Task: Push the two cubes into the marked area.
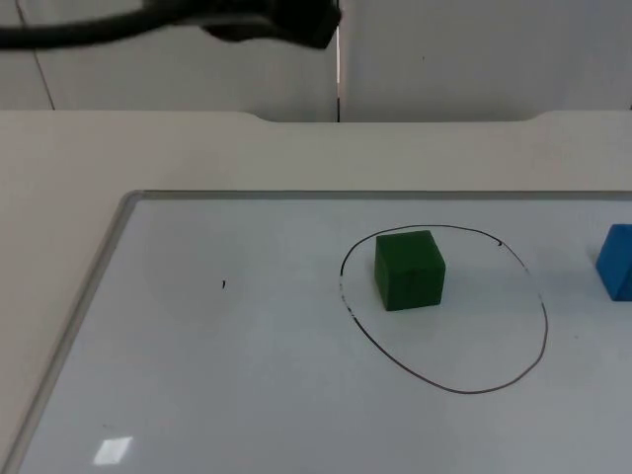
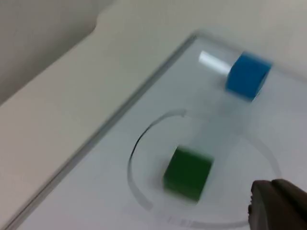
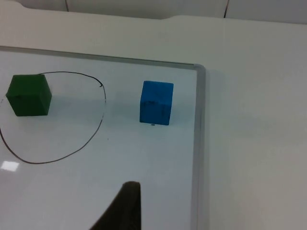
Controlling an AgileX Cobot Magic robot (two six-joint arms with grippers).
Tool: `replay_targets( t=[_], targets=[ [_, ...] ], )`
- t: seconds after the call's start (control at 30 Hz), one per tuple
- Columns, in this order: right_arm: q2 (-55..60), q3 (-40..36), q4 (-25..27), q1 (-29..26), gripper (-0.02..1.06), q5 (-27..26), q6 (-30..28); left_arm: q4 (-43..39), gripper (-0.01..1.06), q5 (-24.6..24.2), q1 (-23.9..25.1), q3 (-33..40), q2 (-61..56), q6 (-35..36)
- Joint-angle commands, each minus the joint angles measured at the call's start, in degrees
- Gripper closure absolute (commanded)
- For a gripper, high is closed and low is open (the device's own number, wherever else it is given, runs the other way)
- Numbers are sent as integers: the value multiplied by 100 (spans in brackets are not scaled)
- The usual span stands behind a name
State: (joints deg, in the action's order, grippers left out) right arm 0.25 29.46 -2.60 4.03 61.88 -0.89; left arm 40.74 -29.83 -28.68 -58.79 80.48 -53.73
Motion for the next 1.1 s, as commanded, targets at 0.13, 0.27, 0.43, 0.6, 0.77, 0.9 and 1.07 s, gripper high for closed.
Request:
replay_targets(
  t=[0.13, 0.27, 0.43, 0.6, 0.77, 0.9, 1.07],
  targets=[
    [-25, -4, -16, -32, -1, -15, 1, -2764, 105, -83, 12, 19, -69, 2790],
    [-25, -4, -16, -32, -1, -15, 1, -3172, 105, -105, 12, 19, -235, 3371],
    [-25, -4, -16, -32, -1, -15, 1, -3185, 105, -105, 12, 19, -703, 3516],
    [-25, -4, -16, -32, -1, -15, 1, -3175, 105, -156, 12, 32, -1333, 3731],
    [-25, -4, -16, -32, -1, -15, 1, -3019, 105, -368, 12, 72, -1733, 3755],
    [-25, -4, -16, -32, -1, -15, 1, -2819, 105, -95, 12, 507, -2132, 3755],
    [-25, -4, -16, -32, -1, -15, 1, -2774, 105, 285, 12, 1366, -2801, 3850]
  ],
)
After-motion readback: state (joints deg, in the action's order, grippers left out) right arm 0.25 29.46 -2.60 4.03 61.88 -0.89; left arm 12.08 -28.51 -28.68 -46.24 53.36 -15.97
